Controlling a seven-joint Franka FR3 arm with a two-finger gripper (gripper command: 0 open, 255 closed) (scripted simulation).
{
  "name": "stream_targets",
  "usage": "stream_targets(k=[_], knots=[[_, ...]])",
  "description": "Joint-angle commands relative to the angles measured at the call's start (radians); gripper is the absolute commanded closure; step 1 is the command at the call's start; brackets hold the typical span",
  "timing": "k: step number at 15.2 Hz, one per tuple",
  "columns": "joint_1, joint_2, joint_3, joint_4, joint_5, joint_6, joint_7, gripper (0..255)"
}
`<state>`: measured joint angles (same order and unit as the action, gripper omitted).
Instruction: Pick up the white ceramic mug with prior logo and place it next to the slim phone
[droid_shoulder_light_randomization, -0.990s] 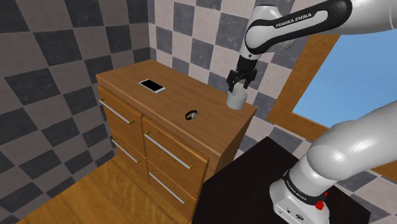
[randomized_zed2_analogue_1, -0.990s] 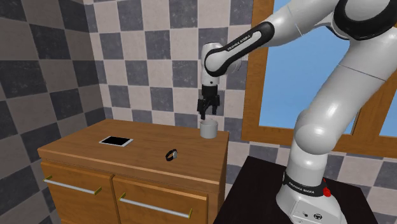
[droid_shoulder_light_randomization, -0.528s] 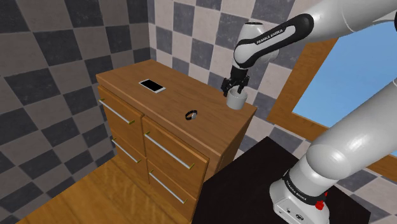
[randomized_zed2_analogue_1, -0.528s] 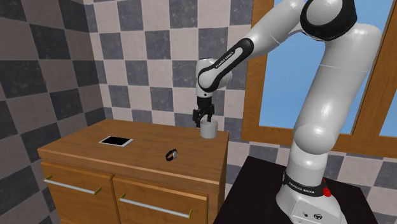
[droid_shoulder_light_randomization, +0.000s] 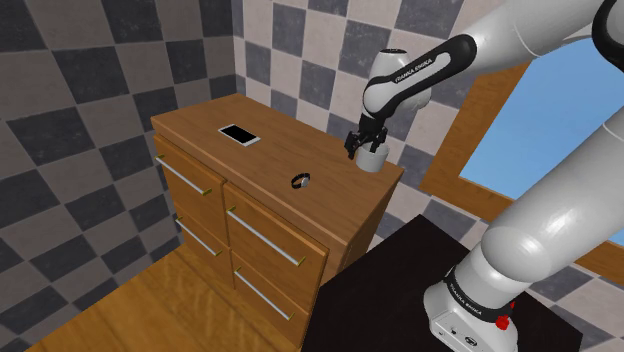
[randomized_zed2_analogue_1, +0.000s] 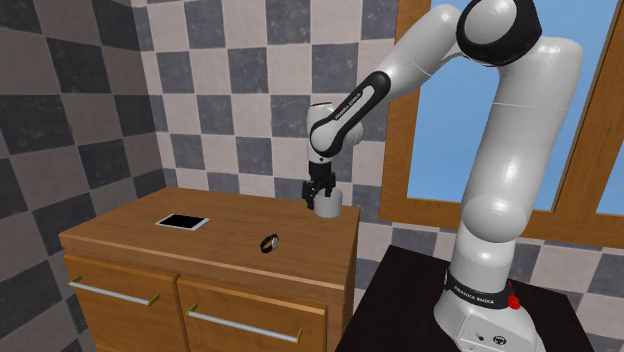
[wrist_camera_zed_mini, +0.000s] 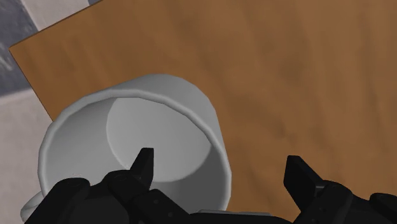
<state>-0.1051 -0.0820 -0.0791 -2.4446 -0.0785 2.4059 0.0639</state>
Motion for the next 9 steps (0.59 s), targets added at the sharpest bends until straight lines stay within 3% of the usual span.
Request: stream_targets(k=[1,6,7,9], knots=[[0.000,0.003,0.000,-0.001,0.000,0.004,-0.001,0],[0.000,0.003,-0.001,-0.001,0.000,0.004,-0.001,0],[0.000,0.003,-0.001,-0.001,0.000,0.004,-0.001,255],[0.000,0.003,-0.001,-0.001,0.000,0.004,-0.001,255]])
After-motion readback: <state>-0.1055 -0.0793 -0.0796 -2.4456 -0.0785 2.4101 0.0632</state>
